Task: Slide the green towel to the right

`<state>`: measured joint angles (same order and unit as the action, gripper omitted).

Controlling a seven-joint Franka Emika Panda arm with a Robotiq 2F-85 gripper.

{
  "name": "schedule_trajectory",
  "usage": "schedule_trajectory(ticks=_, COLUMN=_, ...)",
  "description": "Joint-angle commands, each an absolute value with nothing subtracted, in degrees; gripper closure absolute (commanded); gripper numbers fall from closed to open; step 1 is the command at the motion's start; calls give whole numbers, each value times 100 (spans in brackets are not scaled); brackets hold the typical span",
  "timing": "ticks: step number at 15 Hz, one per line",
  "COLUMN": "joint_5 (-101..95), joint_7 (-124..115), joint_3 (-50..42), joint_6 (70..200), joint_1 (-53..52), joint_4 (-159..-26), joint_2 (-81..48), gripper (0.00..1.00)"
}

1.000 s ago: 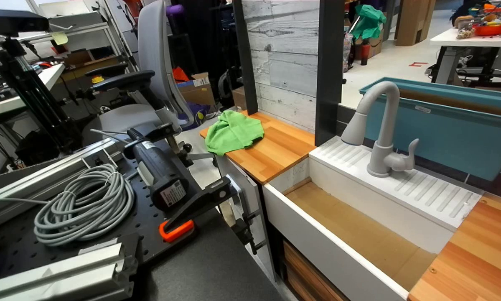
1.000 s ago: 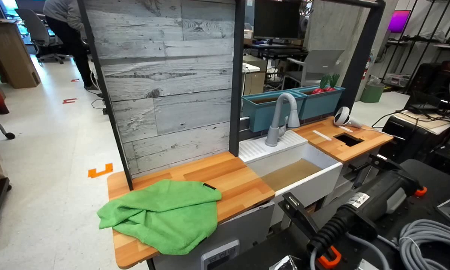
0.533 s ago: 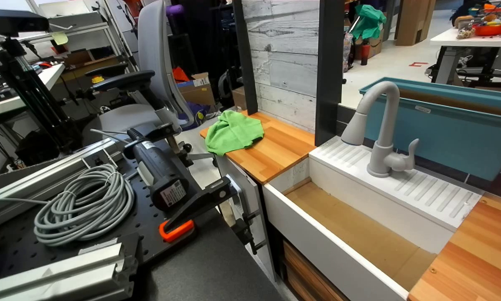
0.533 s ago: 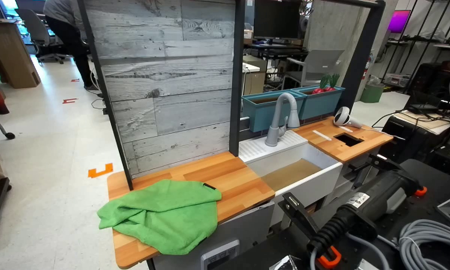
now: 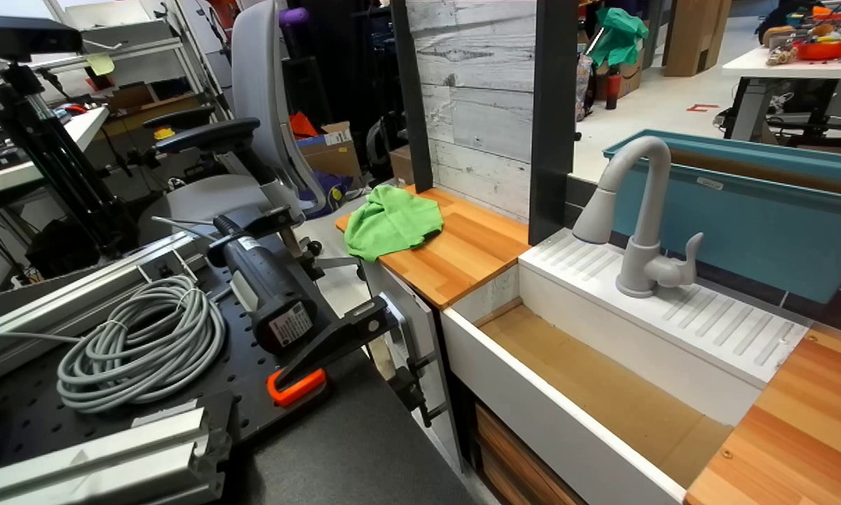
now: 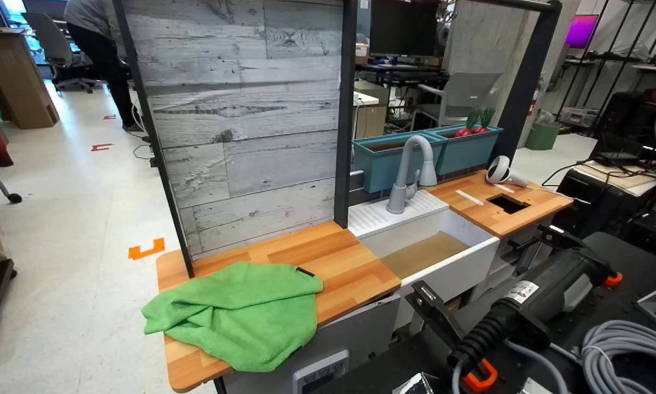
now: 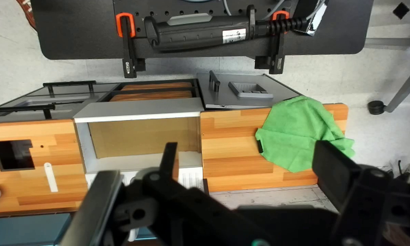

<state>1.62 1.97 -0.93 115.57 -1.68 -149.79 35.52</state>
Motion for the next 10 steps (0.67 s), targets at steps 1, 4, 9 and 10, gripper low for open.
schedule_trajectory(ticks=1, joint_5=176, joint_7=207, joint_3=-71, joint_6=11543, joint_1=-146, joint_4=-14969, joint_2=3550, gripper=0)
schedule_trajectory(ticks=4, joint_5=176, joint_7=207, joint_3=-71, joint_6=11543, joint_1=-146, joint_4=-14969, joint_2=3550, gripper=0)
schedule_trajectory(ticks=9, joint_5=122, joint_7=-422, joint_3=236, joint_6=11652, joint_1=-113, joint_4=-14595, joint_2=2738, gripper=0)
schedule_trajectory(ticks=10, joint_5=99, joint_7=-595, joint_3=334, joint_6=11693, joint_1=-124, joint_4=-14508, joint_2=2497, gripper=0)
